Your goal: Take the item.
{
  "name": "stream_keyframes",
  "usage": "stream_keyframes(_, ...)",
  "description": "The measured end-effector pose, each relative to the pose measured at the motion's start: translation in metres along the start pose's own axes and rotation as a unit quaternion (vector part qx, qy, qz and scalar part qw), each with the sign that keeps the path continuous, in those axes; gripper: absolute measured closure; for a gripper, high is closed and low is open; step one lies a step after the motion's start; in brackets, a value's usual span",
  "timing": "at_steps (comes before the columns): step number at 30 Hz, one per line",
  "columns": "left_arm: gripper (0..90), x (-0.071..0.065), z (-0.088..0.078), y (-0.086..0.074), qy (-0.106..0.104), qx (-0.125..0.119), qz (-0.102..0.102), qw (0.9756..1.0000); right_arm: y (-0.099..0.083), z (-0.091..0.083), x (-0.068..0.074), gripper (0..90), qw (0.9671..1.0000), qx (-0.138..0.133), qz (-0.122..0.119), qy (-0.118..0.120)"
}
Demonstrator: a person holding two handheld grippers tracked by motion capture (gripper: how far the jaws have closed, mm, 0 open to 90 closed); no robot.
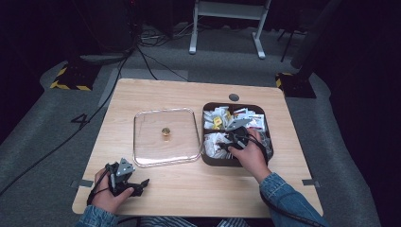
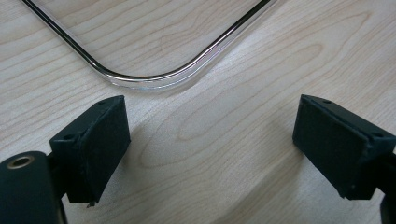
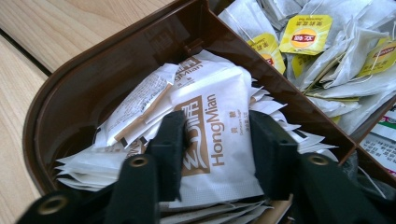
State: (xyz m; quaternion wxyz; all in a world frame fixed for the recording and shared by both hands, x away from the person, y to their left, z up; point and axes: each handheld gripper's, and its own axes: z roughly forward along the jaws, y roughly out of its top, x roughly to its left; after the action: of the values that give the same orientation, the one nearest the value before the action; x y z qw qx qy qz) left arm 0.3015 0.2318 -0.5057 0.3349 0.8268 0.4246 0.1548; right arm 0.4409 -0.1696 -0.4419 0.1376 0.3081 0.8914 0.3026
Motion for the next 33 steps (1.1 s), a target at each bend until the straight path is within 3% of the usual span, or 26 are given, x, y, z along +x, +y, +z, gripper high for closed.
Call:
stream_keyframes(3, 11.3, 0.000, 0.000, 0.000, 0.000, 0.000, 0.000, 1.0000, 0.000, -0.002, 0.001, 69.6, 1.0000, -0.004, 0.003, 0.007)
stream_keyframes(7, 11.4, 0.000, 0.000, 0.000, 0.000, 0.000, 0.000, 1.0000, 0.001, -0.006, 0.001, 72.7, 0.9999, -0.013, 0.003, 0.007)
stream_keyframes(19, 11.4, 0.000, 0.000, 0.000, 0.000, 0.000, 0.000, 1.0000, 0.005, -0.028, 0.002, 73.4, 0.9985, -0.048, 0.012, 0.023)
stream_keyframes(33, 11.4, 0.000, 0.000, 0.000, 0.000, -0.001, 0.001, 1.0000, -0.010, -0.065, 0.009, 73.0, 0.9926, -0.100, 0.030, 0.063)
